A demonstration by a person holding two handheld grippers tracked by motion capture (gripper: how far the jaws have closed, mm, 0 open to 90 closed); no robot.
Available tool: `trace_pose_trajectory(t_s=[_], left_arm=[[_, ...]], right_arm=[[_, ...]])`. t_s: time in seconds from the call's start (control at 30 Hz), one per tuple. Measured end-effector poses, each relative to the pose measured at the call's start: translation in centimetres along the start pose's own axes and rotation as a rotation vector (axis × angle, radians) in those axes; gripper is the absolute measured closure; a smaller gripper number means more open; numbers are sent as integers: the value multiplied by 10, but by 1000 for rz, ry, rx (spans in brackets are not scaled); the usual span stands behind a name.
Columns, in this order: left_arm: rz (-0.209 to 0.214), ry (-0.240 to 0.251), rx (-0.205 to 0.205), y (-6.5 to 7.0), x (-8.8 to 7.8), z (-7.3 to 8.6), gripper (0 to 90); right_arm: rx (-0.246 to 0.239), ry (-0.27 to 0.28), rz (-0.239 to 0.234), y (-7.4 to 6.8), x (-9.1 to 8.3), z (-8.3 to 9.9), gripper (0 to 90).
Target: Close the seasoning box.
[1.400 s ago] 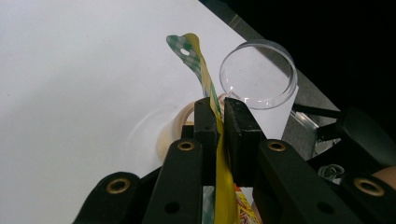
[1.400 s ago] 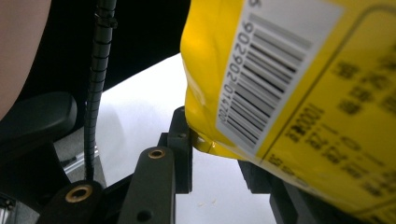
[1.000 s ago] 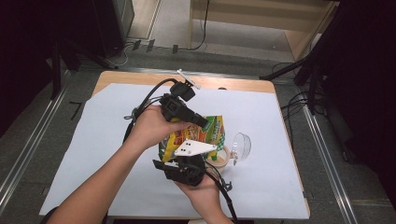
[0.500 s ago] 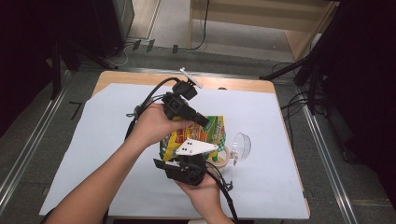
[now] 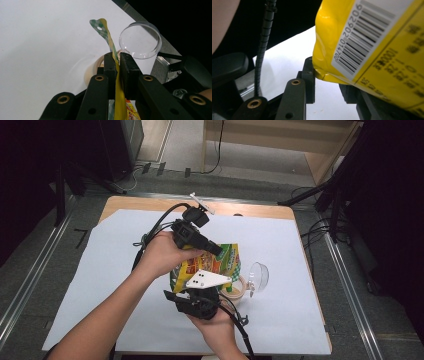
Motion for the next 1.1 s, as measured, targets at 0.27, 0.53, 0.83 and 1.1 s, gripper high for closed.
trace_pose_trajectory(t_s=[0.27,0.53,0.83,1.1], left_arm=[[-5,-6,15,4,3,-1,845],[-25,10,13,3,-2,-1,846],[-41,10,21,4,-3,-2,847],[-44,8,19,4,-4,-2,850]], right_arm=[[29,6,-8,1,0,3,705],[22,9,2,2,1,-1,696],[46,5,-8,3,1,-2,696],[55,0,-12,5,0,-2,678]])
Point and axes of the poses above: each handheld gripper's, and its own axes: x roughly forward along the jaws, z roughly out of its underside, y roughly to its right, the point moved 4 cm from there along x, roughly forward along the jaws, and after that the axes turned 4 degrees about -y, right-handed, at the moved point
